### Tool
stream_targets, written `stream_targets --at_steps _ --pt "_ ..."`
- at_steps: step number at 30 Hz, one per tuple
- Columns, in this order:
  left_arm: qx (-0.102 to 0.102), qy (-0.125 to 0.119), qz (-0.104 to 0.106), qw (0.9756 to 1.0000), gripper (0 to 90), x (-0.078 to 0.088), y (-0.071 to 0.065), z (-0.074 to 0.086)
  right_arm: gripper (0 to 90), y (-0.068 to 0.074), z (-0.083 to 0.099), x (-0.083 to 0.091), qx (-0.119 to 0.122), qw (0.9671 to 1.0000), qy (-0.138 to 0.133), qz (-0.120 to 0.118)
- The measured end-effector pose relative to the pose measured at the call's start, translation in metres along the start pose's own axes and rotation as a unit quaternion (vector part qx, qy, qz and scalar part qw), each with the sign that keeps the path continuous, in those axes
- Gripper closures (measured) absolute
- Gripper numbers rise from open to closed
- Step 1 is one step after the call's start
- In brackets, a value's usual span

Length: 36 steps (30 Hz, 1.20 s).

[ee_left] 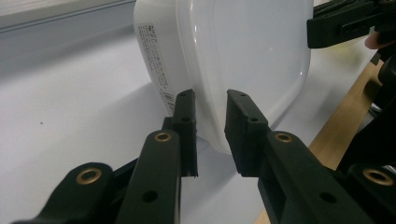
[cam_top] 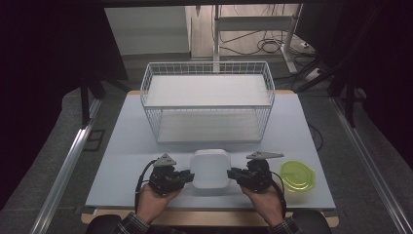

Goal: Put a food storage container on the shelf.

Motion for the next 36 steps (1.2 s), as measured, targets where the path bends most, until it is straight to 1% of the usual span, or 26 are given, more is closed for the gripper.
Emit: stream_targets --at_steps 2,5,9,13,20,24,27,29,33,36 --pt "-0.001 -0.004 -0.002 1.0 73.7 0.001 0.0 -0.001 76.9 0.0 0.0 0.001 0.0 1.0 -0.004 -0.002" --pt "-0.001 -0.011 0.002 0.9999 73.5 0.003 0.0 -0.003 76.6 0.001 -0.001 0.002 0.004 1.0 -0.008 -0.002" --pt "-0.004 -0.017 -0.001 0.9998 72.9 0.006 0.001 -0.007 76.4 0.002 -0.003 0.002 0.004 0.9999 -0.008 -0.006" --pt "-0.008 -0.022 -0.003 0.9997 72.9 0.009 0.0 -0.012 76.6 0.002 -0.008 0.004 0.004 0.9998 -0.018 -0.007" --pt "-0.013 -0.033 -0.011 0.9993 72.9 0.011 -0.002 -0.022 76.9 0.003 -0.02 0.01 0.01 0.9994 -0.034 0.0" --pt "-0.015 -0.035 -0.012 0.9992 72.8 0.013 -0.002 -0.027 77.1 0.006 -0.029 0.015 0.018 0.9988 -0.046 0.001" --pt "-0.017 -0.043 -0.011 0.9989 72.9 0.016 -0.001 -0.032 77.1 0.009 -0.038 0.019 0.03 0.9983 -0.05 0.007" --pt "-0.017 -0.048 -0.011 0.9986 73.0 0.018 -0.001 -0.035 77.0 0.009 -0.043 0.02 0.033 0.9981 -0.052 0.008" --pt "-0.018 -0.059 -0.011 0.998 73.1 0.022 0.0 -0.042 76.9 0.009 -0.048 0.021 0.031 0.9978 -0.058 0.008" --pt "-0.023 -0.066 -0.016 0.9974 73.1 0.025 -0.001 -0.048 76.8 0.008 -0.051 0.022 0.03 0.9976 -0.062 0.008"
Point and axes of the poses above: each handheld gripper's, and its own axes: x roughly backward along the jaws, z roughly out of its underside, y roughly to its left, the point moved 1 cm from there along -x, roughly forward along the jaws, and after that the axes turned 1 degree about x, right-handed, at the moved point
